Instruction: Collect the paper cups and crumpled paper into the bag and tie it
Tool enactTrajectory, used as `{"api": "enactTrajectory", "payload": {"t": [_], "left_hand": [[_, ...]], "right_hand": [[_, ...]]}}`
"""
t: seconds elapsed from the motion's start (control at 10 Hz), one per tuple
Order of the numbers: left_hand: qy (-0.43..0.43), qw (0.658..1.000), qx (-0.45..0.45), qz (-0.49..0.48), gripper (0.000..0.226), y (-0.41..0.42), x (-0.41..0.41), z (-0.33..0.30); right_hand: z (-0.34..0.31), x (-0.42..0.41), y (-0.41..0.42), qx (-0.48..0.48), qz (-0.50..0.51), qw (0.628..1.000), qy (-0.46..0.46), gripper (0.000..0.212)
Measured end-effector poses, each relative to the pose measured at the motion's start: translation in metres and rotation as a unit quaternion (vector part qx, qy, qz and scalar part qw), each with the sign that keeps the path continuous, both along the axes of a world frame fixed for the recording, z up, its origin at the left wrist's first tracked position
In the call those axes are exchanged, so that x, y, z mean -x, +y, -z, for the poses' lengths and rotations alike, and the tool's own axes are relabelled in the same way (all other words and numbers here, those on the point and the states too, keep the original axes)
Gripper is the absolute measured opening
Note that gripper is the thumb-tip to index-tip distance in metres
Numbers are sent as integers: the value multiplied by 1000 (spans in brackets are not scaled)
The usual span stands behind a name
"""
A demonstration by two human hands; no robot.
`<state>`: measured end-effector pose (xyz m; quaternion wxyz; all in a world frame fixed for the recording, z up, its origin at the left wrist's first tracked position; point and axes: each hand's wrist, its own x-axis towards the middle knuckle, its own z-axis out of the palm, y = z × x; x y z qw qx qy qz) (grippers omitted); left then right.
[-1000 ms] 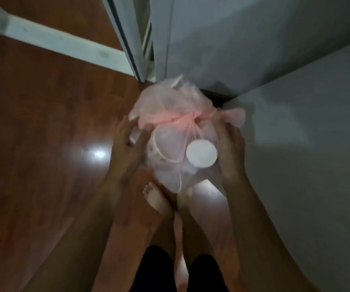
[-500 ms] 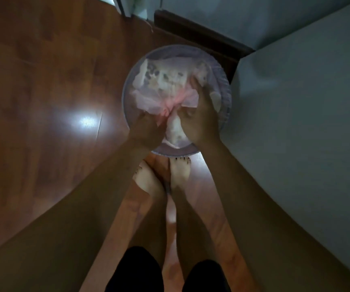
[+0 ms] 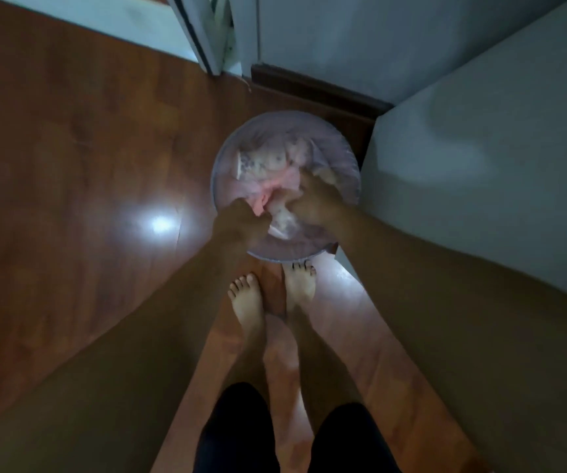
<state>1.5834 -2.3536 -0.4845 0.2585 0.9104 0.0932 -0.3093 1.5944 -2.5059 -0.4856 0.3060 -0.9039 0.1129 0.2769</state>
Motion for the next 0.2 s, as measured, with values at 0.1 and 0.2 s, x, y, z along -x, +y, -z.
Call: {"api": "enactTrajectory", "payload": {"t": [0.1, 0.2], "left_hand": [[85, 995, -20, 56, 53, -4, 23, 96], [189, 979, -24, 69, 57, -8, 68, 172]], "right_hand": [[109, 40, -15, 2, 40, 995, 90, 59], [199, 105, -10, 17, 37, 972, 232, 47]]}}
